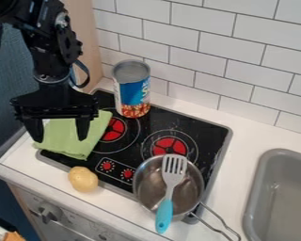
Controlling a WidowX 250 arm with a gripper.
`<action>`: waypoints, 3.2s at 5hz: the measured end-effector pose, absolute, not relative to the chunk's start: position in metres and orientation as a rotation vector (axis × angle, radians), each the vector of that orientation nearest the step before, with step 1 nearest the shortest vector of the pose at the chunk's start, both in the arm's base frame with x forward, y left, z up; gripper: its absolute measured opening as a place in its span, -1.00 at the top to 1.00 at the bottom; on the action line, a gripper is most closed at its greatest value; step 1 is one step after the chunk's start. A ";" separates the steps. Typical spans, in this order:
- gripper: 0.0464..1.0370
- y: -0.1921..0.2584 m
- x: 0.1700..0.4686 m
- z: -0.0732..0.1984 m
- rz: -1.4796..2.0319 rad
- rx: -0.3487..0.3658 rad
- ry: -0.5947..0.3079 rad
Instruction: Move tin can on the left burner
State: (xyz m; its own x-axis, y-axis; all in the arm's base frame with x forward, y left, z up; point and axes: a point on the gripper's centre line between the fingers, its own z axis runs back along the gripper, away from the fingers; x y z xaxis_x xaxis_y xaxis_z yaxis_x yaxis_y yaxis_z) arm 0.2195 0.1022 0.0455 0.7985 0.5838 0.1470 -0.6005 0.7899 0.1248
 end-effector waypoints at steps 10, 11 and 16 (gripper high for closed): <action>-0.93 0.155 0.391 0.033 1.294 0.196 -0.288; -0.93 0.156 0.397 0.023 1.292 0.192 -0.278; -0.93 0.085 0.388 0.014 1.139 0.146 -0.192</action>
